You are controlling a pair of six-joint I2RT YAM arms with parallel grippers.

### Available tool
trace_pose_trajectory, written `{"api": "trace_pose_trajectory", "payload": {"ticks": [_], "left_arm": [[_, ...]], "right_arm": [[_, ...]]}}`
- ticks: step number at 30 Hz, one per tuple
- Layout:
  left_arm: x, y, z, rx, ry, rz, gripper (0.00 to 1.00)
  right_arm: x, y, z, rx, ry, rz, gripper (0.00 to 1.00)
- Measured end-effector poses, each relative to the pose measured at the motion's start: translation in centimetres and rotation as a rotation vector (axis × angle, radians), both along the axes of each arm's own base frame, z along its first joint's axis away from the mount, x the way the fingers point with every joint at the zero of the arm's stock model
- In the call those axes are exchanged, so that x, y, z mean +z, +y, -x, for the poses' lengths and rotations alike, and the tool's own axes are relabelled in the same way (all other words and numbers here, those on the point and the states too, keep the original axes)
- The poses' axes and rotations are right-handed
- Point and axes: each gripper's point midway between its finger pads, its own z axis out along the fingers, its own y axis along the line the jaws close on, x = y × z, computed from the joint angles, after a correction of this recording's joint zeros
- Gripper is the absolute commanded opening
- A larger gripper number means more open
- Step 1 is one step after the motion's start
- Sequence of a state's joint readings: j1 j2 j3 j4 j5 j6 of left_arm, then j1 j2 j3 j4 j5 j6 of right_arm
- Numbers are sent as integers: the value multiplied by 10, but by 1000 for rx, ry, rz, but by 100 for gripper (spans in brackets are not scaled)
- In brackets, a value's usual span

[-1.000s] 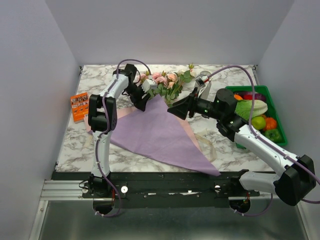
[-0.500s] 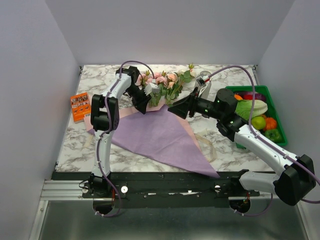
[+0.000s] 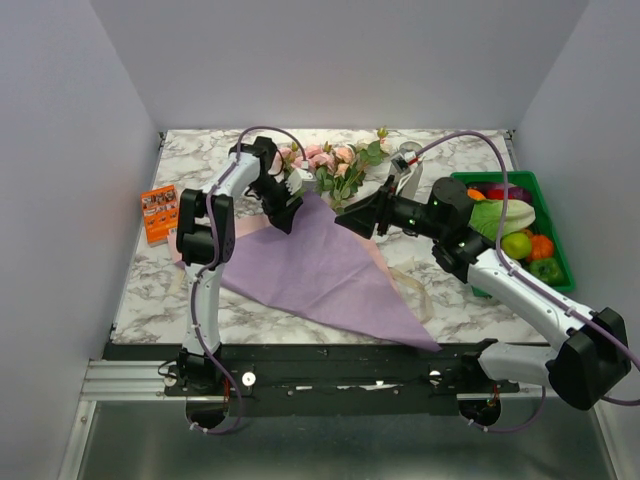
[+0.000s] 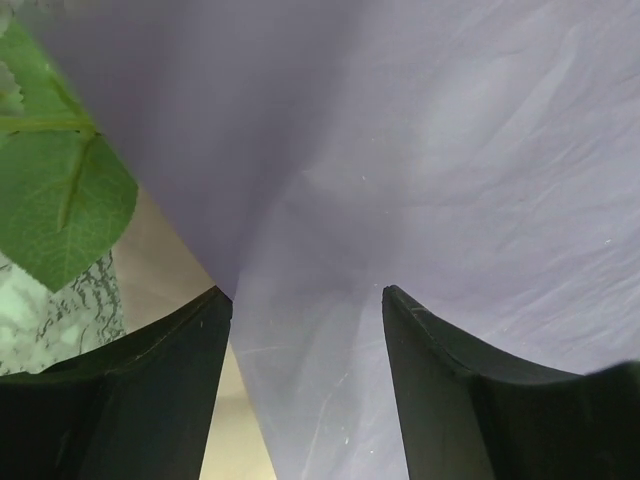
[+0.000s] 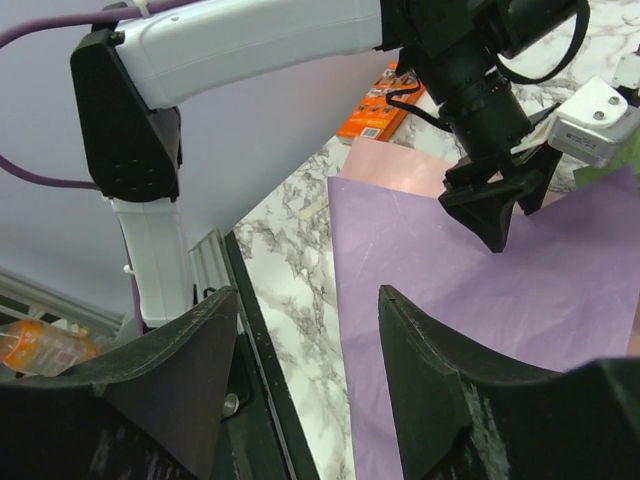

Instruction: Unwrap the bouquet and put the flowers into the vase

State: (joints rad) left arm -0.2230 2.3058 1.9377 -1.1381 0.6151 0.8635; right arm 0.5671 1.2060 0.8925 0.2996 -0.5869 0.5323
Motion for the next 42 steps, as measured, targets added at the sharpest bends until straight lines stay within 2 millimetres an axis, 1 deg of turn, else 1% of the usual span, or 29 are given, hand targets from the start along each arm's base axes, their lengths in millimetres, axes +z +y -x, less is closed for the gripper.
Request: {"api": "trace_pose_trajectory", "payload": {"ticks": [4, 13, 16, 19, 20, 22, 24, 29, 32, 36, 37, 38, 42], "left_arm": [[6, -1, -7, 2, -45, 4, 70], [7, -1, -31, 50, -125, -2, 72], [12, -1, -39, 66, -148, 5, 71], [20, -3, -44, 67, -164, 13, 67], [25, -5, -44, 61, -164, 26, 64], [31, -6, -41, 43, -148, 37, 61], [32, -9, -35, 14, -125, 42, 58], [15, -12, -6, -43, -7, 31, 59], [10, -13, 3, -60, 29, 25, 58], [10, -12, 3, -56, 32, 24, 56], [10, -12, 3, -52, 31, 24, 57], [10, -13, 1, -47, 27, 25, 60], [5, -13, -9, -19, -8, 31, 63]], "right_arm": [[-1, 1, -1, 4, 3, 0, 66], [-3, 1, -1, 10, 6, 2, 65], [-3, 2, 0, 16, 6, 2, 65], [-4, 2, 0, 21, 7, 2, 65], [-4, 2, 0, 22, 8, 2, 65], [-5, 3, 0, 24, 9, 3, 65], [-6, 3, -1, 24, 10, 4, 64], [-7, 3, -1, 24, 13, 5, 64], [-6, 3, -1, 23, 12, 5, 64], [-5, 3, -1, 26, 13, -2, 64], [-4, 3, -1, 26, 13, -4, 64], [-4, 3, -1, 27, 14, -6, 63], [-3, 4, -1, 29, 10, -11, 63]]}}
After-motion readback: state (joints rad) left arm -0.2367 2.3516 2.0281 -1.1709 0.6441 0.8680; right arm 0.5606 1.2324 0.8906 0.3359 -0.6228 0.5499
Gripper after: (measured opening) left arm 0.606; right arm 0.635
